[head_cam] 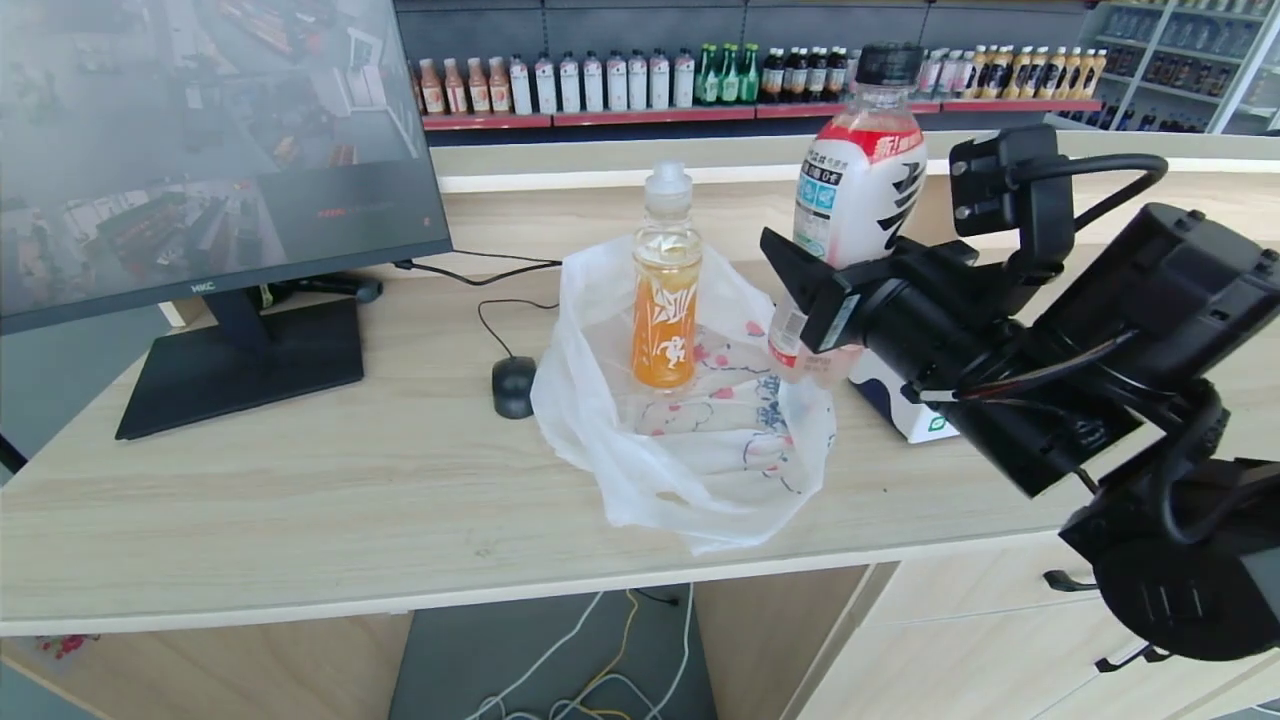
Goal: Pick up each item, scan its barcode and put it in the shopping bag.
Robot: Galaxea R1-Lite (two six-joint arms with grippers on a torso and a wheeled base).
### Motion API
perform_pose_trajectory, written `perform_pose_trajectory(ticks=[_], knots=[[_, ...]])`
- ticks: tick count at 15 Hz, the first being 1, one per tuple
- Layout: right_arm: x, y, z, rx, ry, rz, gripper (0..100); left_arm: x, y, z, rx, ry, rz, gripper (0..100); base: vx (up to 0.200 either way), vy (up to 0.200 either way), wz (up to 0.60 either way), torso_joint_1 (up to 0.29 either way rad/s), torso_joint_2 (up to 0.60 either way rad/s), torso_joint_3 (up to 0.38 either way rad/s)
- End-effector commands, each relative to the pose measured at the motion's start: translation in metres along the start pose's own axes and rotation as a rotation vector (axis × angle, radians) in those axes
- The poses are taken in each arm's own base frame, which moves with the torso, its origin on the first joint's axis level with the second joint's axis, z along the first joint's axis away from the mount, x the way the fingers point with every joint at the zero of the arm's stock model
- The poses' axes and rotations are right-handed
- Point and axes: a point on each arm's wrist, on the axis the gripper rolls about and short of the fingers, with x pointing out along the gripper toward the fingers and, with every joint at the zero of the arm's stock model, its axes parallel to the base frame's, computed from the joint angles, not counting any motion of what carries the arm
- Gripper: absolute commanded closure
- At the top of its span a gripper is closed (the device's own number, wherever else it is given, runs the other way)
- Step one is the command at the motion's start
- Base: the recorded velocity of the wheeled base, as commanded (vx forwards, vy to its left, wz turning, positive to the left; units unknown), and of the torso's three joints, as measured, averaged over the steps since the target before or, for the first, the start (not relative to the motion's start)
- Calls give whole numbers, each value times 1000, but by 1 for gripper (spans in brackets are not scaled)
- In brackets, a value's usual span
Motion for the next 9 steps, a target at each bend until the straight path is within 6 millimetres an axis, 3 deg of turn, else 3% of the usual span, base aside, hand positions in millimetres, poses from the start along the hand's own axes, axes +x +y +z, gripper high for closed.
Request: perform_pose_trajectory(ticks=[1,9], knots=[[10,5,-25,-4,34,4,100,0,0,0,0,-1,1,0,0,0,0,0,0,0],[33,11,-50,48,26,1,100,0,0,0,0,-1,1,0,0,0,0,0,0,0]])
